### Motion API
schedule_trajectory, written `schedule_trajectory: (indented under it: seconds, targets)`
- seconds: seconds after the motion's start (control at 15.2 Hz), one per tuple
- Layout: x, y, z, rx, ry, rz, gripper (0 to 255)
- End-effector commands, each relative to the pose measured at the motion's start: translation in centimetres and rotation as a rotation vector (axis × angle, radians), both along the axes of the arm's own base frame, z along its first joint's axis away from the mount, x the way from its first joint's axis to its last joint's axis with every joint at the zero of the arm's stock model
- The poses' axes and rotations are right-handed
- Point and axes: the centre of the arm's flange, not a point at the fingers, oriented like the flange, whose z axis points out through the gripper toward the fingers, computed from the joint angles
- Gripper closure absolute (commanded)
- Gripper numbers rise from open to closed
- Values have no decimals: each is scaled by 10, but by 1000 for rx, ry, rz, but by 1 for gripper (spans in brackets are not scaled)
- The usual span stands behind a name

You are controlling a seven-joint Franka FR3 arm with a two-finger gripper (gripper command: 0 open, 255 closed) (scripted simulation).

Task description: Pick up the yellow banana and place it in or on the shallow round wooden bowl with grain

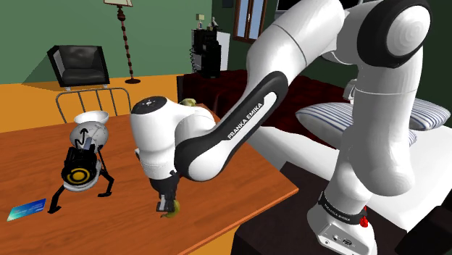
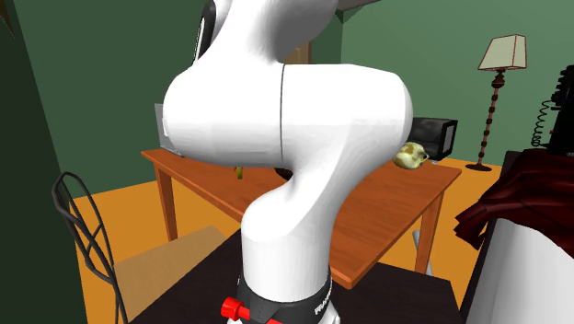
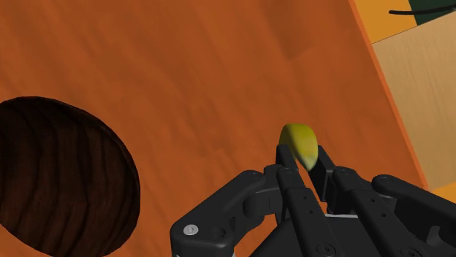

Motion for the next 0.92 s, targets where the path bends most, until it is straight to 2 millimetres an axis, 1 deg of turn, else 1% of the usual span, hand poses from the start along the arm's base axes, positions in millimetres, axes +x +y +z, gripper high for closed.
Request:
schedule_trajectory:
  seconds: [0.0,0.53,0.86]
  targets:
    - [-1,-1,11,0,0,0,255]
    - [-1,-1,51,0,0,0,255]
    - [53,-40,52,0,0,0,255]
